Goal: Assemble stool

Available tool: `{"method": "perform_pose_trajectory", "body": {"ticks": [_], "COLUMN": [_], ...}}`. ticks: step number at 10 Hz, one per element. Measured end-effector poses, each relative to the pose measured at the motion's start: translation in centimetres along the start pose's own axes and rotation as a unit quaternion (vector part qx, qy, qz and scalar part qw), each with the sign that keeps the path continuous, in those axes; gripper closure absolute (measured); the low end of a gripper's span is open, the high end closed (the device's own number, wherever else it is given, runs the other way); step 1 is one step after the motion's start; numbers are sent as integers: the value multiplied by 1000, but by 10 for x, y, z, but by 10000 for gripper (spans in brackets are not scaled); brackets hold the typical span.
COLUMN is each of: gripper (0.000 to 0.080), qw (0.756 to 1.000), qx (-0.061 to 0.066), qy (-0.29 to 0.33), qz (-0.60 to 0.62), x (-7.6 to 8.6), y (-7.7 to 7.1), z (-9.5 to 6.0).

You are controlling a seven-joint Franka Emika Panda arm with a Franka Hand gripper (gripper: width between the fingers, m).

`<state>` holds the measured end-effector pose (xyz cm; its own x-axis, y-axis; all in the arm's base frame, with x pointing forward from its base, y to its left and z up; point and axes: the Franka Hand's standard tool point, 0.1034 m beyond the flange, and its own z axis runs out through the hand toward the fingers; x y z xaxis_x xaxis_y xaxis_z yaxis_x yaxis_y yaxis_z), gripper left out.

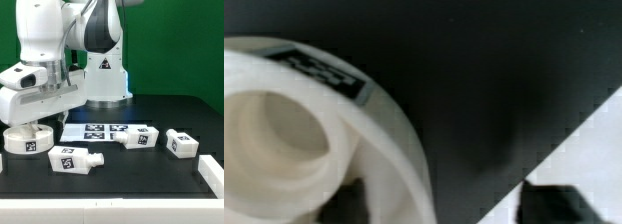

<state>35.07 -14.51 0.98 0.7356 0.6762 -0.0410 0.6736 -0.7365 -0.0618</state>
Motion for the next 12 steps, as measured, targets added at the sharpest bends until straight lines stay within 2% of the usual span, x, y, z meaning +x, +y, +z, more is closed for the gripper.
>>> {"method": "perform_pose_trajectory", "body": {"ticks": [1, 2, 3, 4, 5, 6, 7, 9, 11, 12], "gripper": [576, 576, 730, 774, 774, 774, 774, 774, 774, 774], "qw": [1000, 999, 998, 998, 997, 994, 995, 995, 991, 991], "qx": [-10, -23, -24, -25, -34, -39, -37, -37, -51, -49], "qy": [3, 7, 9, 11, 14, 15, 11, 12, 18, 15], "qz": [-28, -47, -59, -64, -73, -100, -92, -93, -121, -126], "x": [6, 17, 31, 51, 69, 80, 73, 74, 98, 109], "y": [1, 0, -7, -17, -27, -36, -32, -32, -35, -36], "z": [-3, -6, -8, -11, -18, -21, -18, -20, -56, -70]}}
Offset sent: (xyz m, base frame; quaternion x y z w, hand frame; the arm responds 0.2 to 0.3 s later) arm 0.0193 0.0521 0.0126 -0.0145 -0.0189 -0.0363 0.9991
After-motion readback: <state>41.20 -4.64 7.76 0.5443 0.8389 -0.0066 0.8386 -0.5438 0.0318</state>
